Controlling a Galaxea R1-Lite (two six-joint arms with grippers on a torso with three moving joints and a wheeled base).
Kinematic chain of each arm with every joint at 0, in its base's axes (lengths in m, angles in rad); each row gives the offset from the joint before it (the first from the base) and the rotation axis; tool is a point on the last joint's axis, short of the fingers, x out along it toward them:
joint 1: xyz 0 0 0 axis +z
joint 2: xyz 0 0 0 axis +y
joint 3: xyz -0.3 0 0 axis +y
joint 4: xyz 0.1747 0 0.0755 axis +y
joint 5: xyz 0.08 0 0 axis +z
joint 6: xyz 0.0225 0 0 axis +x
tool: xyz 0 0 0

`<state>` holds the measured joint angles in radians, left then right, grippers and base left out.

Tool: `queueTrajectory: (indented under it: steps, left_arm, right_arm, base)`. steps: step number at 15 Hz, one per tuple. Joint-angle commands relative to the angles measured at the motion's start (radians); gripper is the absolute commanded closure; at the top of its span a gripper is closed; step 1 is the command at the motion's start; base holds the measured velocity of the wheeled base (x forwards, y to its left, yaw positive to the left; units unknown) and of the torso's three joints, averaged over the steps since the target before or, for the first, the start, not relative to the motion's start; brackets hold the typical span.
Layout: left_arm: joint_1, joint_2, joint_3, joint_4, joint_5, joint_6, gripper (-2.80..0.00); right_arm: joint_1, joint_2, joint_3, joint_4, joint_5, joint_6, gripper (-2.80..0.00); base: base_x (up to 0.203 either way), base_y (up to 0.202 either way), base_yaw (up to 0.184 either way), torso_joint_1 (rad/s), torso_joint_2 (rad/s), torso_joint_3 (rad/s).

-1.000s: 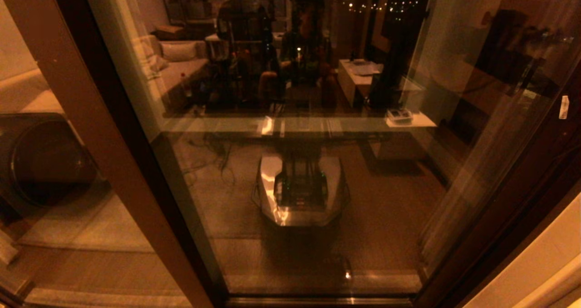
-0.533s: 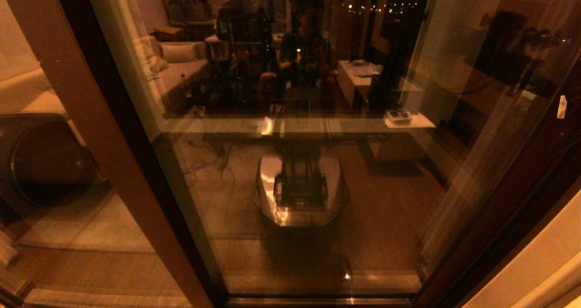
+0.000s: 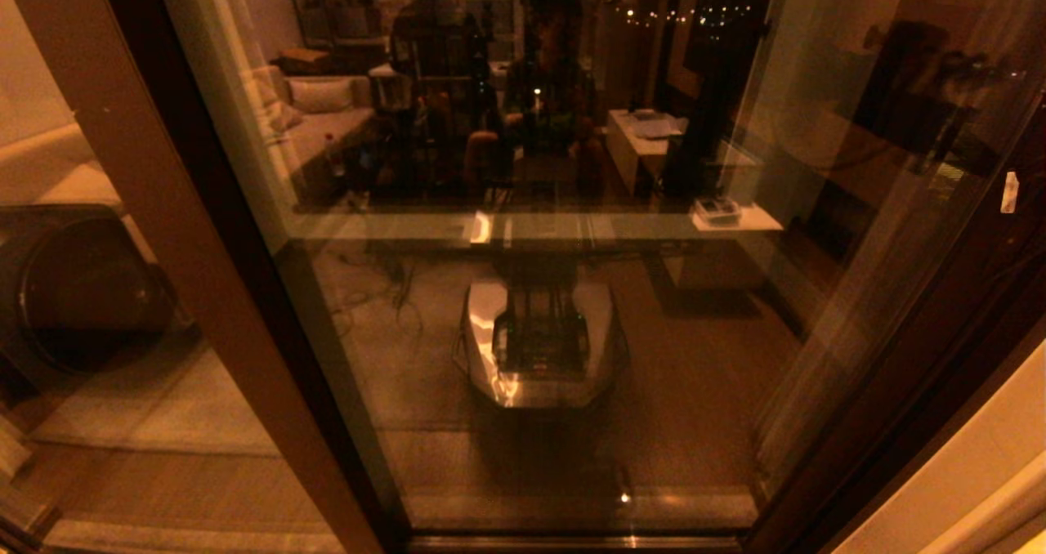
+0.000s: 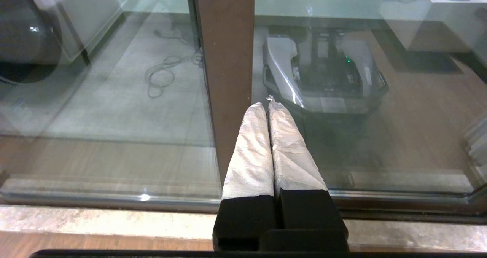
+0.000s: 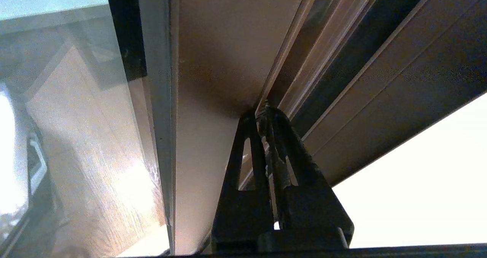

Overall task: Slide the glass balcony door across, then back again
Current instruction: Close the slid door

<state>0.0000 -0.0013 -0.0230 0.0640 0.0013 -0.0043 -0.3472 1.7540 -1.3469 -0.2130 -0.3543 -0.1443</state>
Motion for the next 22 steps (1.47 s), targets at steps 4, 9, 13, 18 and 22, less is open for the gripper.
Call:
queueTrajectory:
  steps: [4,9,13,18,22]
  left_arm:
    - [0.0,0.0,0.0,0.0,0.0,0.0,0.0]
    - [0.0,0.0,0.0,0.0,0.0,0.0,0.0]
    - [0.0,0.0,0.0,0.0,0.0,0.0,0.0]
    - [0.0,0.0,0.0,0.0,0.0,0.0,0.0]
    - [0.0,0.0,0.0,0.0,0.0,0.0,0.0]
  right_arm:
    - [-0.015,0.013,-0.011,-0.005,-0.002,-0.003,0.0]
    - [-0.015,0.015,-0.011,-0.005,-0.002,-0.003,0.0]
    - [-0.017,0.016,-0.012,-0.004,-0.002,-0.005,0.0]
    - [-0.027,0.019,-0.017,-0.005,-0.002,-0.006,0.0]
    - [-0.034,0.03,-0.023,-0.004,-0.002,-0.008,0.0]
  base:
    - [0.0,0.0,0.0,0.0,0.0,0.0]
    - [0.0,0.0,0.0,0.0,0.0,0.0]
    - [0.0,0.0,0.0,0.0,0.0,0.0]
    - [0.0,0.0,0.0,0.0,0.0,0.0]
    - [0.0,0.0,0.0,0.0,0.0,0.0]
